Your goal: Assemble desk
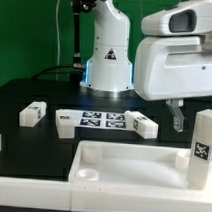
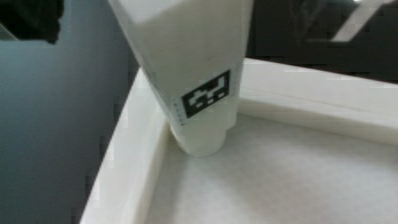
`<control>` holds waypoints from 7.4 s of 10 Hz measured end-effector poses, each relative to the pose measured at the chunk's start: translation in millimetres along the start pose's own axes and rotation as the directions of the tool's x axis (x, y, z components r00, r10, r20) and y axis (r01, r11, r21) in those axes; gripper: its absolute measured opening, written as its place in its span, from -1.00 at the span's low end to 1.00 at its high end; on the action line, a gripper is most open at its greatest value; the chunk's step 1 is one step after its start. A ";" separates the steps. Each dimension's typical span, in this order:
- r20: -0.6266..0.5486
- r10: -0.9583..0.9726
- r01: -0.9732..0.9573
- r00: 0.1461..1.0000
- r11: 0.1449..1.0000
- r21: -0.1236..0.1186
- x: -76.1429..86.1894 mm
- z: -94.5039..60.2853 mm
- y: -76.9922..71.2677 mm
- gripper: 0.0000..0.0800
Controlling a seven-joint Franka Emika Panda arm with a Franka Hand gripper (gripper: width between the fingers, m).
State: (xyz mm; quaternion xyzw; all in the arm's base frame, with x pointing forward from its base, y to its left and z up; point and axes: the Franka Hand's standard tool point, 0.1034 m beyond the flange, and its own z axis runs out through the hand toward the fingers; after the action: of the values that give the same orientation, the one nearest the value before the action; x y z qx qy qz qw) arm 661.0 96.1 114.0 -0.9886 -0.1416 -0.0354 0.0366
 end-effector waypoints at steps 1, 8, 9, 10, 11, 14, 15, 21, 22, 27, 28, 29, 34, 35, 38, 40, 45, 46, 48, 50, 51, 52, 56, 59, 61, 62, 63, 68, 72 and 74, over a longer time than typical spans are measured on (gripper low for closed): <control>0.001 -0.090 0.090 0.996 0.996 -0.013 1.4 -1.0 1.4 0.62; 0.004 -0.227 0.227 0.974 0.973 -0.029 3.2 -2.6 2.4 -0.27; 0.004 -0.212 0.212 0.977 0.977 -0.029 3.1 -2.6 2.4 -0.27; 0.004 -0.214 0.214 0.977 0.976 -0.029 3.1 -2.5 2.5 -0.27; 0.003 -0.200 0.200 0.980 0.979 -0.028 3.1 -2.5 2.3 -0.27; -0.031 0.184 -0.184 0.982 0.983 0.014 4.8 -1.4 6.3 -0.27; -0.037 0.311 -0.310 0.950 0.951 0.021 5.6 -1.2 7.2 -0.27; -0.028 0.785 -0.785 0.618 0.619 0.014 3.9 -0.4 5.6 -0.27; -0.026 0.807 -0.807 0.589 0.590 0.017 3.7 -0.5 6.0 -0.27; -0.002 0.899 -0.899 0.438 0.438 0.025 1.6 -0.3 6.7 -0.27; -0.004 0.878 -0.878 0.479 0.479 0.025 1.7 -0.4 6.8 0.21; -0.007 0.844 -0.844 0.536 0.536 0.026 3.1 -1.8 7.0 0.49; -0.022 0.383 -0.384 0.923 0.923 -0.008 3.3 0.3 1.2 0.62; -0.021 0.278 -0.278 0.960 0.960 -0.016 3.3 0.5 0.7 0.62; -0.018 0.088 -0.088 0.996 0.996 -0.023 3.0 0.4 2.6 0.62; -0.008 -0.058 0.058 0.998 0.998 -0.039 2.3 2.9 2.0 0.62; 0.013 -0.325 0.325 0.946 0.944 -0.057 1.6 3.5 3.3 0.32; 0.013 -0.325 0.325 0.946 0.944 -0.057 1.6 3.5 3.3 -0.02; 0.013 -0.305 0.305 0.952 0.951 -0.057 1.4 3.5 3.3 -0.28; 0.010 -0.269 0.269 0.963 0.962 -0.057 1.4 3.5 3.3 -0.28; 0.006 -0.197 0.197 0.980 0.979 -0.057 1.4 3.6 3.1 -0.28; 0.002 -0.129 0.129 0.992 0.990 -0.057 1.4 3.6 3.0 -0.28; -0.019 0.188 -0.188 0.982 0.981 -0.040 1.3 4.2 3.3 -0.27; -0.034 0.460 -0.461 0.887 0.887 -0.016 2.2 4.5 2.8 -0.27; -0.039 0.615 -0.616 0.788 0.788 -0.010 2.0 4.6 2.7 -0.27; -0.041 0.699 -0.700 0.714 0.714 -0.008 1.7 4.6 2.7 -0.27; -0.042 0.777 -0.778 0.628 0.628 -0.003 1.6 4.7 2.8 -0.27; -0.018 0.986 -0.986 0.166 0.166 0.008 -0.8 5.2 -1.4 -0.27; -0.006 0.986 -0.986 0.167 0.167 0.013 -0.6 6.1 -4.1 0.31; -0.002 0.937 -0.937 0.350 0.350 -0.002 -3.4 8.4 -6.6 0.61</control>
Offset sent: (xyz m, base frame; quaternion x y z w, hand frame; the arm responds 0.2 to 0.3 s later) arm 0.0027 0.0027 0.0033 -0.0212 0.0004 -0.1941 0.9808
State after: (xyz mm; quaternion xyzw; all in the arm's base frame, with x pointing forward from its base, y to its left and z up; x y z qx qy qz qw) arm 656.3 102.2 105.8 -0.8929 0.4475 -0.0088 0.0491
